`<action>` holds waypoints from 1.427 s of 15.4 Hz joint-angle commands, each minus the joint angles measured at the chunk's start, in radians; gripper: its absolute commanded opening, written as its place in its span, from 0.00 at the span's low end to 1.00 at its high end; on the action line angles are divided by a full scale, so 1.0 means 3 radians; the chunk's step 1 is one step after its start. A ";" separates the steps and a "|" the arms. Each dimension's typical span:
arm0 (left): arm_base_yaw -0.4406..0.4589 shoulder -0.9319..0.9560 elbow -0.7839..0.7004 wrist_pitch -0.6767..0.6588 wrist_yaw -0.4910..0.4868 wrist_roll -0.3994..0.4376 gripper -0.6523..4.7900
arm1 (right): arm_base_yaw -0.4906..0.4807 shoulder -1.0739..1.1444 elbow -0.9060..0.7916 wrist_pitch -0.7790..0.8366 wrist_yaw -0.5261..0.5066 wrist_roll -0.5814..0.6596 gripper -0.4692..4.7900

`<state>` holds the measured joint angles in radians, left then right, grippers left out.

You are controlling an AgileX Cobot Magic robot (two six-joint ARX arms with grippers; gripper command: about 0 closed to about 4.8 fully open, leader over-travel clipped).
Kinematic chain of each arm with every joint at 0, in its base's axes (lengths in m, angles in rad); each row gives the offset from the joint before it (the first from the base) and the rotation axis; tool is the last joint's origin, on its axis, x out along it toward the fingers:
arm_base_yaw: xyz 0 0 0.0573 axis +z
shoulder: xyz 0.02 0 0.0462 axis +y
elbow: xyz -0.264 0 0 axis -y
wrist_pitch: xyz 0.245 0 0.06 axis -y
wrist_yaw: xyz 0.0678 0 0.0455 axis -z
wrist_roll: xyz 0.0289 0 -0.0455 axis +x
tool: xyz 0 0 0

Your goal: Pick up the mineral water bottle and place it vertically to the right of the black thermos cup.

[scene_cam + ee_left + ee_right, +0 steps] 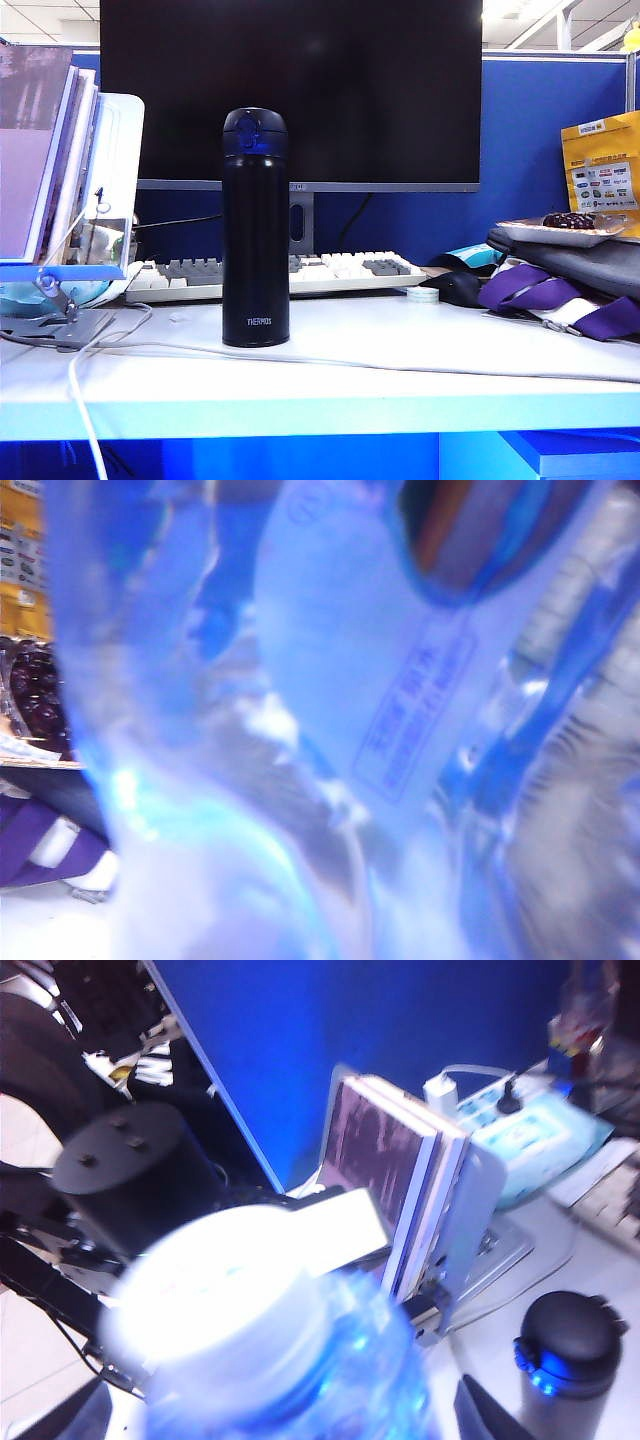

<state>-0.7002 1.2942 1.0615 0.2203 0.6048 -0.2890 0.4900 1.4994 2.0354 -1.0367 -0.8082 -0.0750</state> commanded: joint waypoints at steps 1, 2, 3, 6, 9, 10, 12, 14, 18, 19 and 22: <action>-0.0005 -0.0025 0.0043 0.0181 0.0095 0.0001 0.22 | 0.0093 0.0057 0.0011 0.0033 0.0017 0.0010 1.00; -0.0005 -0.0025 0.0043 0.0181 0.0095 0.0003 0.22 | 0.0104 0.0064 0.0011 0.0029 0.0046 0.0011 1.00; -0.0004 -0.0025 0.0043 0.0181 0.0095 0.0003 0.22 | 0.0104 0.0067 0.0011 0.0031 0.0114 0.0010 0.84; -0.0004 -0.0025 0.0043 0.0188 0.0093 0.0004 0.22 | 0.0104 0.0066 0.0011 0.0031 0.0254 0.0009 0.63; -0.0004 -0.0025 0.0043 0.0192 0.0093 0.0005 0.22 | 0.0104 0.0066 0.0011 0.0033 0.0258 0.0006 0.49; -0.0004 -0.0025 0.0043 0.0192 0.0093 0.0006 0.22 | 0.0104 0.0066 0.0011 0.0034 0.0259 0.0006 0.42; -0.0004 -0.0025 0.0043 0.0192 0.0093 0.0008 0.22 | 0.0104 0.0066 0.0011 0.0037 0.0261 0.0006 0.35; -0.0004 -0.0025 0.0043 0.0191 0.0093 0.0014 0.23 | 0.0104 0.0066 0.0013 0.0056 0.0259 0.0009 0.35; -0.0004 -0.0025 0.0043 0.0189 0.0092 0.0018 0.73 | 0.0103 0.0065 0.0019 0.0081 0.0290 0.0009 0.35; -0.0004 -0.0025 0.0043 0.0182 0.0090 0.0051 0.91 | 0.0103 0.0065 0.0018 0.0081 0.0345 0.0008 0.35; -0.0003 -0.0025 0.0043 0.0140 0.0055 0.0108 1.00 | 0.0100 0.0065 0.0018 0.0137 0.0441 0.0006 0.35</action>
<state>-0.6987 1.2907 1.0714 0.2485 0.6174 -0.2653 0.5201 1.5295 2.0335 -1.0546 -0.6777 -0.0711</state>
